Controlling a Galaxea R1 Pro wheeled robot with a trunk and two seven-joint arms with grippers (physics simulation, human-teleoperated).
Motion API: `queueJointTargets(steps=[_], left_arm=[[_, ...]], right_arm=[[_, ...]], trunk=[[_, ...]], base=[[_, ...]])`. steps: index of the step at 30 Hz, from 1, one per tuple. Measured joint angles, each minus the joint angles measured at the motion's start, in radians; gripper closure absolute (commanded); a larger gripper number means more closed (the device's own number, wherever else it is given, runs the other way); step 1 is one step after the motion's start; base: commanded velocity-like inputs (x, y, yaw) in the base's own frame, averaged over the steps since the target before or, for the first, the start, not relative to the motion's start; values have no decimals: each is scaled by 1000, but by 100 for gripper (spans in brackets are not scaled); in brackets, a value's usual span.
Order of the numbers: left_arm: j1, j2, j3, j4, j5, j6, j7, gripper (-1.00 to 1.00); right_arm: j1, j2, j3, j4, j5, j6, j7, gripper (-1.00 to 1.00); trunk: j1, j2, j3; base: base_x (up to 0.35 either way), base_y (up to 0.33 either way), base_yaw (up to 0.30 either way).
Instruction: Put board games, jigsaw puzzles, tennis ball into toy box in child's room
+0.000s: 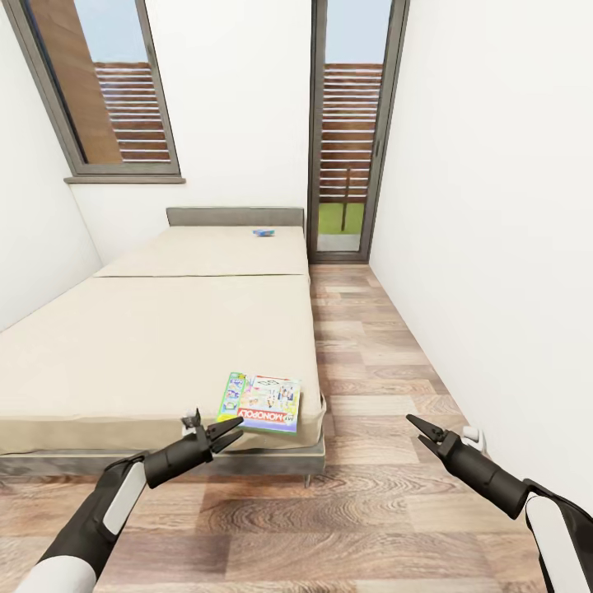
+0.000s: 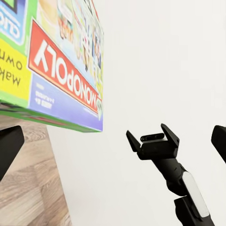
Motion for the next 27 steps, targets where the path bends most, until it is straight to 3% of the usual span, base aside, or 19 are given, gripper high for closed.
queueJointTargets(steps=[27], left_arm=[[0,-1,0,11,0,-11,-1,-100]], right_arm=[[0,3,1,0,-1,-1,-6,-100]], trunk=[[0,0,0]], base=[[0,0,0]])
